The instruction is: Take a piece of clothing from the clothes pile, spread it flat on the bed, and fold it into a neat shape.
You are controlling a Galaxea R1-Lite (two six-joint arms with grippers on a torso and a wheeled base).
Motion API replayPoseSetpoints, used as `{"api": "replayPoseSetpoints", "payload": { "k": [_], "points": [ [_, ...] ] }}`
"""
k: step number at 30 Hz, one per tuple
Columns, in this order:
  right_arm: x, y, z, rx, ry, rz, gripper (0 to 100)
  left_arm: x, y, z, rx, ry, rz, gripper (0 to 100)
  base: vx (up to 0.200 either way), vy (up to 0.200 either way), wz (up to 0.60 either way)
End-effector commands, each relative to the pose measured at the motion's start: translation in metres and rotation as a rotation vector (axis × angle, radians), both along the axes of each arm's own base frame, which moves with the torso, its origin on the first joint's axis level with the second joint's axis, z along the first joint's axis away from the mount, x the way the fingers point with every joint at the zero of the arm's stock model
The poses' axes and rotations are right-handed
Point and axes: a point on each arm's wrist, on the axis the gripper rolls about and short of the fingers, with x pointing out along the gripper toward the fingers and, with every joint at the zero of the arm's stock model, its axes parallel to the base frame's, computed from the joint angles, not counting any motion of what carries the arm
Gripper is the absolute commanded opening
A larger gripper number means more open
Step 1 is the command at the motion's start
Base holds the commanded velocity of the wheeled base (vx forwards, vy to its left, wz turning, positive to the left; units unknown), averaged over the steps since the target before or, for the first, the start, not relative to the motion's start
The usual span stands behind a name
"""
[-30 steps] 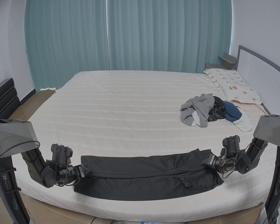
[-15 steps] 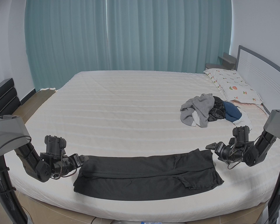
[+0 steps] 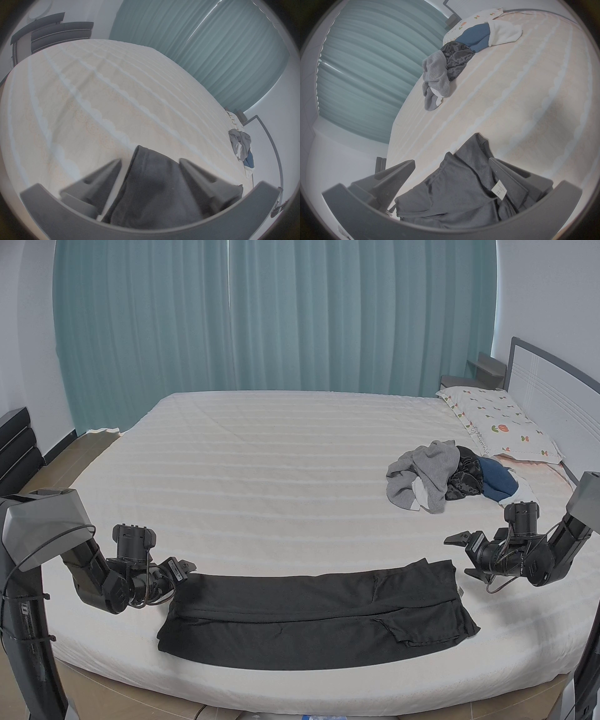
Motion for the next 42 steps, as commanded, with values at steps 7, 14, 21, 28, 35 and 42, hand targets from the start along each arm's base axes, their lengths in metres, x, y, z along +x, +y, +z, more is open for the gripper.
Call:
{"api": "replayPoseSetpoints", "payload": {
  "k": [7,14,21,28,35,42],
  "points": [
    [0.015,0.003,-0.020,0.023,0.031,-0.007,100,0.007,0.018,-0.007,-0.042,0.007,0.096,0,0.000,0.000,0.00],
    [0.021,0.003,-0.029,0.023,0.043,-0.007,100,0.008,0.018,-0.006,-0.051,0.002,0.101,0,0.000,0.000,0.00],
    [0.028,0.002,-0.037,0.022,0.048,-0.010,100,0.008,0.018,-0.008,-0.050,0.008,0.103,0,0.000,0.000,0.00],
    [0.032,0.000,-0.043,0.014,0.054,-0.016,0,0.008,0.018,-0.008,-0.052,0.008,0.104,0,0.000,0.000,0.00],
    [0.031,-0.007,-0.042,0.016,0.053,-0.035,0,0.008,0.018,-0.008,-0.052,0.008,0.104,0,0.000,0.000,0.00],
    [0.031,-0.012,-0.043,0.016,0.052,-0.048,0,0.008,0.018,-0.006,-0.060,0.003,0.109,0,0.000,0.000,0.00]
  ]
}}
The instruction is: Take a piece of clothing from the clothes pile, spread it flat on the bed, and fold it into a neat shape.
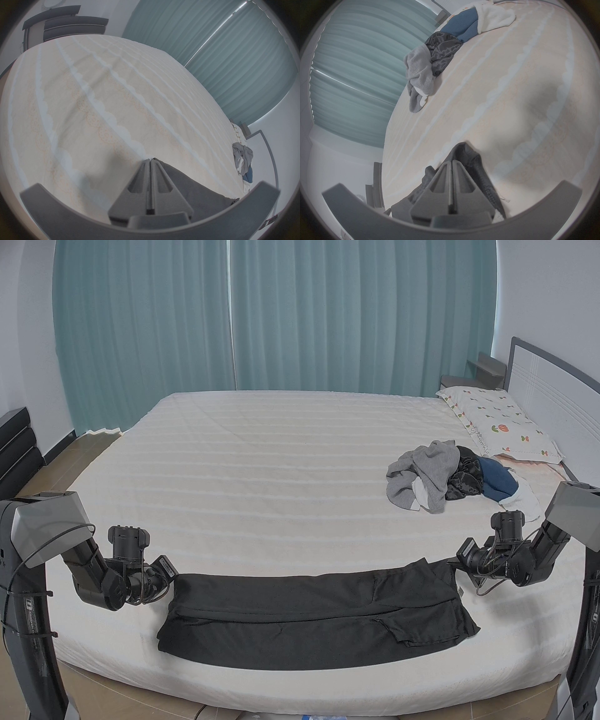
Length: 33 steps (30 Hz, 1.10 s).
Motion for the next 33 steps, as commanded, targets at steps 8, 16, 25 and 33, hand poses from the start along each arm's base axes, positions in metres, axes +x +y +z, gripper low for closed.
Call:
{"api": "replayPoseSetpoints", "payload": {
  "k": [8,16,25,33],
  "points": [
    [-0.001,-0.002,-0.001,0.000,0.004,-0.004,100,-0.001,0.000,0.001,-0.002,0.000,0.000,0,0.000,0.000,0.00],
    [-0.011,-0.006,0.020,0.005,-0.030,-0.017,100,-0.006,0.004,0.012,-0.027,-0.015,0.022,100,0.000,0.000,0.00],
    [-0.041,0.019,0.056,0.007,-0.071,0.051,100,-0.043,0.003,0.045,-0.109,-0.038,-0.024,100,0.000,0.000,0.00],
    [-0.076,0.035,0.069,0.012,-0.062,0.104,100,-0.083,-0.002,0.030,-0.134,0.089,-0.037,100,-0.125,0.000,0.00]
  ]
}}
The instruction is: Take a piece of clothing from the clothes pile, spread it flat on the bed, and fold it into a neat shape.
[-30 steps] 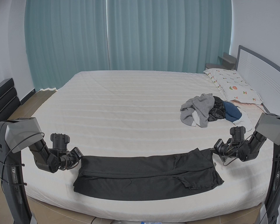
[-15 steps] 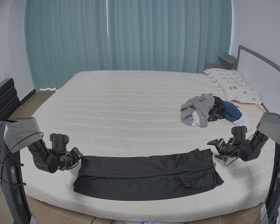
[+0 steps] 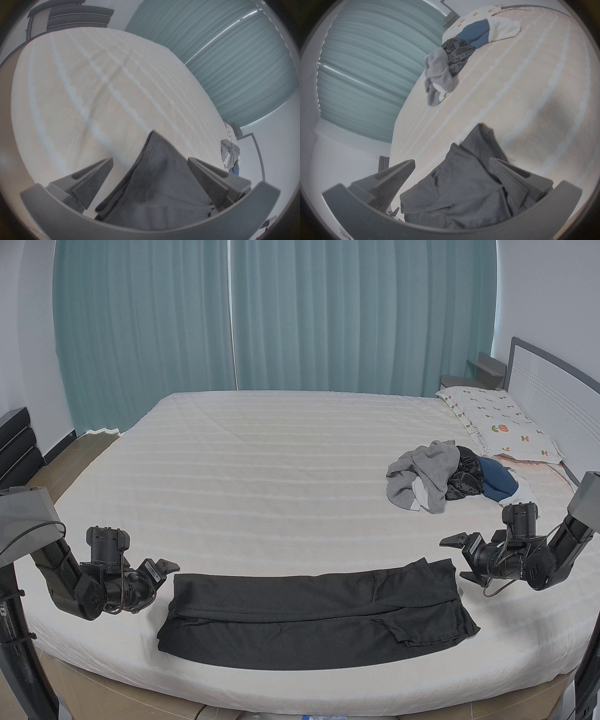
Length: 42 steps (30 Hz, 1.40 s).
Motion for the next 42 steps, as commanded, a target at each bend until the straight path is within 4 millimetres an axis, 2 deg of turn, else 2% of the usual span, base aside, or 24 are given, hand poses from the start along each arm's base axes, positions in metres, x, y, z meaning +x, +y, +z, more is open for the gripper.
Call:
{"api": "replayPoseSetpoints", "payload": {
  "k": [1,8,9,14,19,23,26,29,30,33,36,42],
  "points": [
    [-0.028,0.009,0.013,0.003,-0.002,0.032,100,-0.031,-0.004,-0.004,-0.022,0.062,-0.024,100,-0.200,0.000,0.00],
    [-0.043,0.008,0.003,0.004,0.055,0.027,100,-0.045,-0.010,-0.011,-0.036,0.072,-0.033,100,-0.200,0.000,0.00],
    [-0.051,0.007,0.004,0.006,0.062,0.024,100,-0.048,-0.014,-0.011,-0.034,0.051,-0.049,100,-0.200,0.000,0.00],
    [-0.056,0.007,0.004,0.039,0.084,0.008,100,-0.046,-0.023,-0.020,-0.020,0.051,-0.073,100,-0.040,0.000,0.00],
    [-0.057,0.008,0.000,0.041,0.102,0.010,100,-0.031,-0.030,-0.042,0.077,0.009,-0.005,100,0.000,0.000,0.00],
    [-0.058,0.007,0.000,0.041,0.103,0.010,100,-0.026,-0.034,-0.045,0.078,-0.030,-0.007,100,0.000,0.000,0.00],
    [-0.058,0.007,-0.001,0.041,0.106,0.010,100,-0.010,-0.036,-0.047,0.074,-0.068,-0.004,100,0.000,0.000,0.00],
    [-0.058,0.008,-0.001,0.038,0.107,0.010,100,-0.004,-0.036,-0.048,0.079,-0.080,-0.007,100,0.000,0.000,0.00],
    [-0.058,0.008,-0.001,0.037,0.107,0.008,100,-0.004,-0.036,-0.049,0.081,-0.080,-0.007,0,0.000,0.000,0.00],
    [-0.059,0.009,-0.002,0.031,0.113,0.009,100,-0.004,-0.036,-0.049,0.084,-0.079,-0.006,0,0.000,0.000,0.00],
    [-0.061,0.017,-0.013,0.009,0.155,0.020,100,-0.007,-0.032,-0.049,0.091,-0.074,0.019,0,0.000,0.000,0.00],
    [-0.056,0.020,-0.035,-0.072,0.216,-0.048,100,-0.009,-0.030,-0.049,0.090,-0.067,0.028,0,0.000,0.000,0.00]
  ]
}}
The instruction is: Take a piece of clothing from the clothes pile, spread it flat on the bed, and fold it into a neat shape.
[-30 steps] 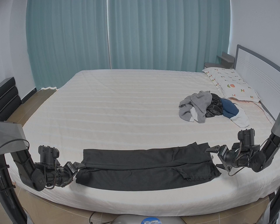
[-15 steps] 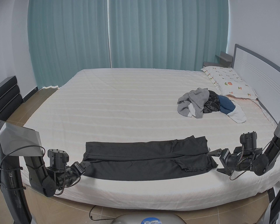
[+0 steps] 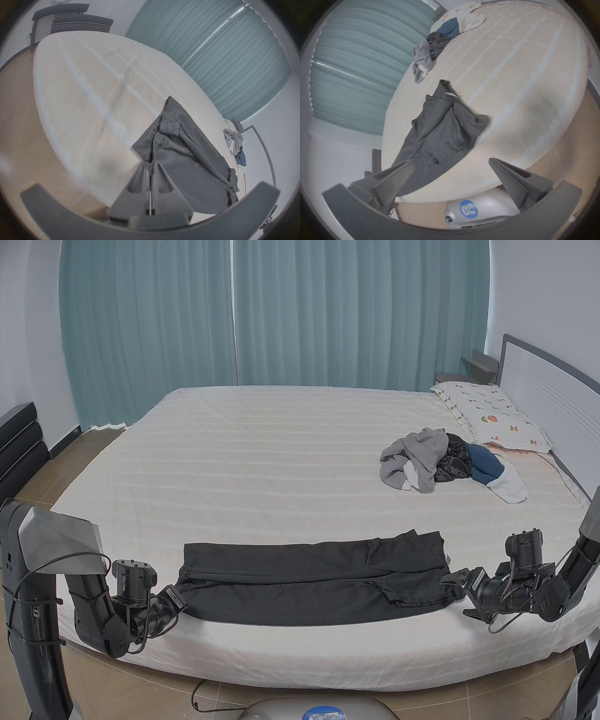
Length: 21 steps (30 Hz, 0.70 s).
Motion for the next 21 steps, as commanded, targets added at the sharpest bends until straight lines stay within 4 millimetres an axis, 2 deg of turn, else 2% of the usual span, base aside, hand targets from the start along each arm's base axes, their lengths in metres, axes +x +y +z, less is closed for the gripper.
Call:
{"api": "replayPoseSetpoints", "payload": {
  "k": [1,8,15,21],
  "points": [
    [0.003,0.006,-0.023,-0.038,0.070,-0.010,100,-0.001,0.002,-0.001,-0.001,0.008,0.009,0,0.000,0.000,0.00],
    [0.018,0.024,-0.032,0.024,-0.001,-0.042,100,-0.001,0.002,-0.001,-0.001,0.004,0.009,0,0.000,0.000,0.00],
    [0.027,0.026,-0.043,-0.002,-0.020,-0.066,100,0.000,0.002,-0.001,-0.004,0.002,0.010,0,0.000,0.000,0.00],
    [0.031,0.027,-0.044,0.000,-0.030,-0.070,100,0.000,0.002,-0.001,-0.005,0.003,0.009,0,0.000,0.000,0.00]
  ]
}}
